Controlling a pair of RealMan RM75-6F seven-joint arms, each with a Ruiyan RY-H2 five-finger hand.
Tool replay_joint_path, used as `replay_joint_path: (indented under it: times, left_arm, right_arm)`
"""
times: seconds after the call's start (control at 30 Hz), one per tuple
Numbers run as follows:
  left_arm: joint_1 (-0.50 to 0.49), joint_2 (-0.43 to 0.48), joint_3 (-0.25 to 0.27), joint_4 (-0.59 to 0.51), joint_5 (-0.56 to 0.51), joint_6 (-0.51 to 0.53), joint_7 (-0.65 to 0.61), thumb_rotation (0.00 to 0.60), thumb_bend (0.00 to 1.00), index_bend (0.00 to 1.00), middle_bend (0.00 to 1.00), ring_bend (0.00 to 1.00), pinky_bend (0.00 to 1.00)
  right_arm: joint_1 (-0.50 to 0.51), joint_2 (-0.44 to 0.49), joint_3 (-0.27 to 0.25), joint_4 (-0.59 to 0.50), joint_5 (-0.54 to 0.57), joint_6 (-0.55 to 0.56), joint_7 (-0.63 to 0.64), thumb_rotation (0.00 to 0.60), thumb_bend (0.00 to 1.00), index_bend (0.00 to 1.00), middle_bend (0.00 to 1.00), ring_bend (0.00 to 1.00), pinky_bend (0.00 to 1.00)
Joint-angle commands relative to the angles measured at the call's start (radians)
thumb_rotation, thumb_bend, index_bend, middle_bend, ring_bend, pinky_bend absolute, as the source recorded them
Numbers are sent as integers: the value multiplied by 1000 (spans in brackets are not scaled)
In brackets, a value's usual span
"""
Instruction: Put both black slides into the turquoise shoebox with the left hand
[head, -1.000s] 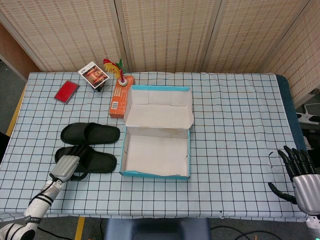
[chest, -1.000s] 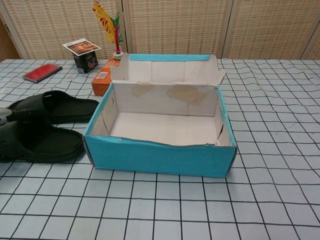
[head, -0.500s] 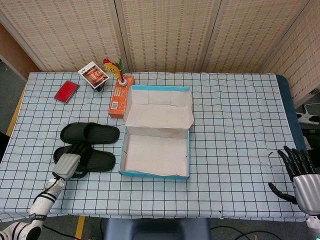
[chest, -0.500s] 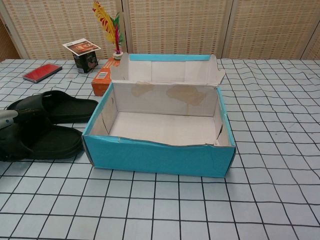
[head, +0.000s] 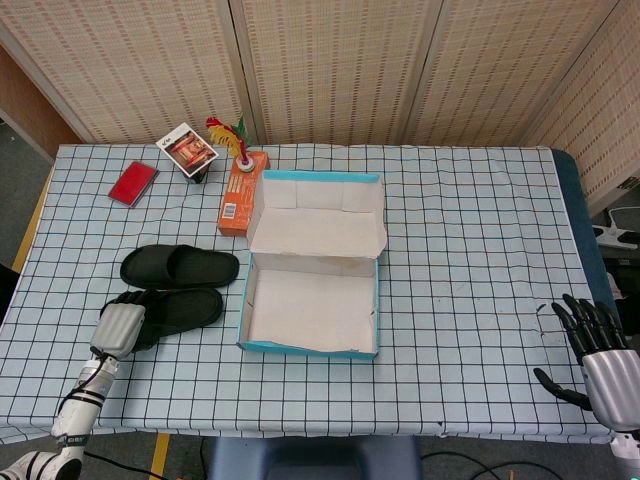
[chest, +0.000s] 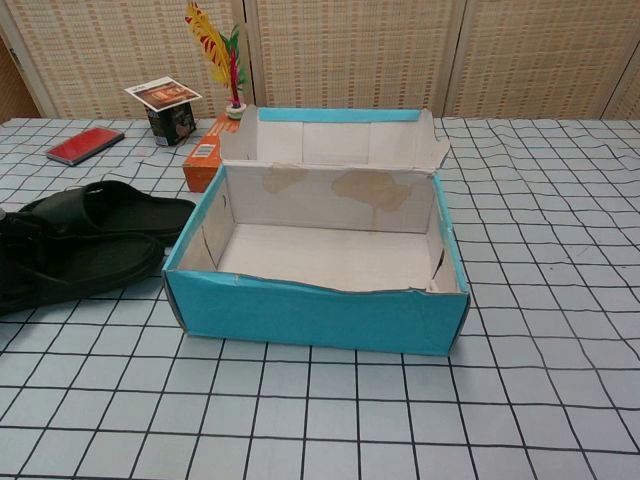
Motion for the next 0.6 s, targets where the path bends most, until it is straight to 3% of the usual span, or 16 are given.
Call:
replay_joint_path:
  times: [0.03, 0.3, 0.6]
  left_arm:
    - [12, 4, -5, -8, 16, 33, 7, 600, 540, 603, 655, 555, 645]
    - [33, 7, -4, 4, 86, 138, 7, 600, 747, 791, 792, 659, 731]
    - [42, 66, -25, -66, 131, 224, 47, 600, 798, 803, 809, 667, 741]
  right_arm:
    - [-1, 0, 1, 0, -1, -4, 0, 478, 158, 0, 0, 0, 0]
    - [-3, -4, 5, 1, -8, -14, -5, 478, 158, 0, 0, 0, 0]
    - [-2, -10, 8, 2, -11, -32, -17, 478, 158, 0, 0, 0, 0]
